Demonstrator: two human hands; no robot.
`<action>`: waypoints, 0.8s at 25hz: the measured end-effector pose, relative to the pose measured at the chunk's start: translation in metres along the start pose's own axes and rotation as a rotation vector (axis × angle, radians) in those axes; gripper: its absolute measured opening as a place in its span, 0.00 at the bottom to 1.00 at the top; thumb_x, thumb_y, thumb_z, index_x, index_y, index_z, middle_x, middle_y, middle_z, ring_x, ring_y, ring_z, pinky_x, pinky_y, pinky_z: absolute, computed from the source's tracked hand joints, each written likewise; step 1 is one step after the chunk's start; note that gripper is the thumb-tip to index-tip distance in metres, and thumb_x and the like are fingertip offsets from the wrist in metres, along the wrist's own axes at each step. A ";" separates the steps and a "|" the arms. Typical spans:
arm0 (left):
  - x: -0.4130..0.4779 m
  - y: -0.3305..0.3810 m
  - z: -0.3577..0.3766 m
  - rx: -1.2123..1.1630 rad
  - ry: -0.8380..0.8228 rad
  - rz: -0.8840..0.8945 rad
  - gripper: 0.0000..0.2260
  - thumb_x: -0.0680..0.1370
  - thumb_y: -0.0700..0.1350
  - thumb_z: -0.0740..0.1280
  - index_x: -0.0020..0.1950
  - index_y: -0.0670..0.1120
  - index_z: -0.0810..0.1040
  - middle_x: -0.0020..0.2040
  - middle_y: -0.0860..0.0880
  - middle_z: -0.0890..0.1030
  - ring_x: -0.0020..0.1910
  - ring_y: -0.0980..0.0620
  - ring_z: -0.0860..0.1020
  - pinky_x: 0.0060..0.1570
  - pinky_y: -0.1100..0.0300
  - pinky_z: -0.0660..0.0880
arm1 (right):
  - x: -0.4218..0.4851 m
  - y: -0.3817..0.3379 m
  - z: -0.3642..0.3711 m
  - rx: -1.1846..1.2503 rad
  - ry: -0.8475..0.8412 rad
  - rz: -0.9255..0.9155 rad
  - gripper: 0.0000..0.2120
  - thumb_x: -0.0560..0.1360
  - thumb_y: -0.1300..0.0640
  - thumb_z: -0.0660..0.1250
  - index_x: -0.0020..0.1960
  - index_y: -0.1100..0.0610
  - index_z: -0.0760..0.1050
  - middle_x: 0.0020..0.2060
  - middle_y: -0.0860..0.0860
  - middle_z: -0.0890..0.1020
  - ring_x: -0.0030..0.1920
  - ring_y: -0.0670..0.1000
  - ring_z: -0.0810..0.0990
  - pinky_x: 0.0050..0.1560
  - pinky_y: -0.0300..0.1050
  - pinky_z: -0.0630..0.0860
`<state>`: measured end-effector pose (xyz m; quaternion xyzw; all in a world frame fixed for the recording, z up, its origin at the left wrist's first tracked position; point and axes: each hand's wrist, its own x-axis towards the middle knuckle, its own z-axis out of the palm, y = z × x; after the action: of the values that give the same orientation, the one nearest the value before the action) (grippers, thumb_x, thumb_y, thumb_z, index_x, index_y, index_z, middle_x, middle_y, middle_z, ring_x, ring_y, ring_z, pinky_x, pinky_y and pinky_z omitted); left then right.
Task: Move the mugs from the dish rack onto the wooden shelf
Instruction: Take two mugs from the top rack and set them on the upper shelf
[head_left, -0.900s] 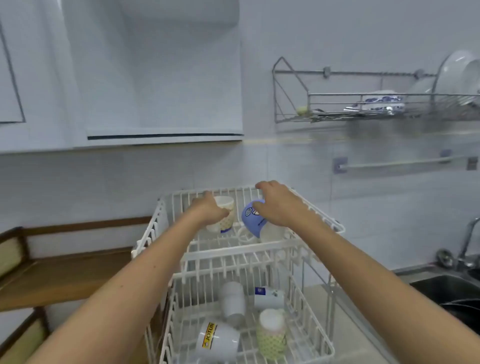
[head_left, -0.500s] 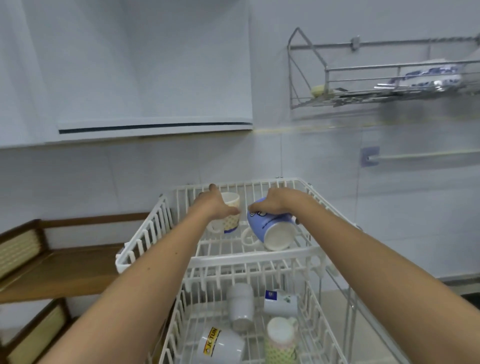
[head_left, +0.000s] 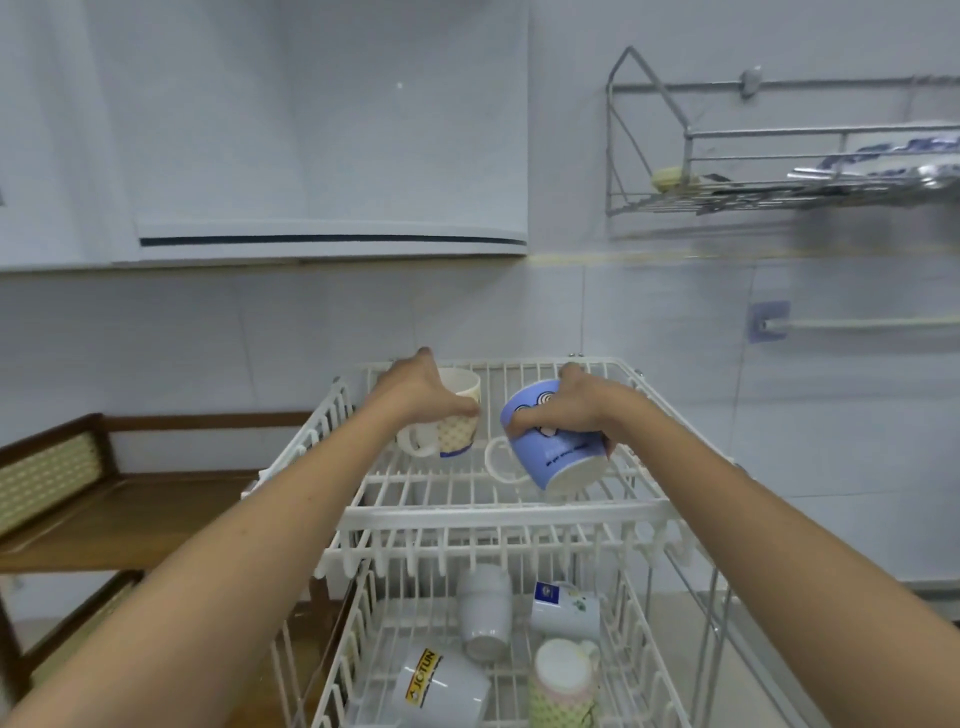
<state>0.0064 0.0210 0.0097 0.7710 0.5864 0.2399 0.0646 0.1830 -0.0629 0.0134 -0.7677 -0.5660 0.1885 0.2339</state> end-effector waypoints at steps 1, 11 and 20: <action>-0.006 -0.004 -0.013 -0.050 0.025 0.014 0.40 0.62 0.65 0.73 0.68 0.46 0.67 0.63 0.46 0.76 0.58 0.44 0.76 0.48 0.57 0.72 | -0.005 -0.003 -0.002 0.027 0.077 -0.051 0.45 0.59 0.39 0.75 0.66 0.57 0.59 0.49 0.54 0.75 0.46 0.58 0.78 0.41 0.50 0.77; -0.145 -0.107 -0.163 -0.520 0.093 0.061 0.36 0.58 0.66 0.72 0.65 0.61 0.74 0.51 0.58 0.84 0.49 0.58 0.81 0.52 0.58 0.73 | -0.101 -0.082 0.010 0.552 0.373 -0.610 0.50 0.51 0.35 0.72 0.70 0.39 0.57 0.43 0.46 0.78 0.42 0.47 0.80 0.39 0.44 0.75; -0.193 -0.253 -0.194 -0.346 0.016 -0.262 0.43 0.59 0.59 0.79 0.72 0.56 0.68 0.61 0.53 0.77 0.53 0.55 0.78 0.49 0.62 0.75 | -0.134 -0.188 0.120 0.539 0.044 -0.831 0.47 0.55 0.40 0.77 0.68 0.36 0.58 0.38 0.45 0.81 0.36 0.42 0.81 0.38 0.40 0.80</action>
<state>-0.3390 -0.1179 0.0271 0.6639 0.6319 0.3326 0.2220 -0.0689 -0.1270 0.0265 -0.3931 -0.7502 0.2028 0.4915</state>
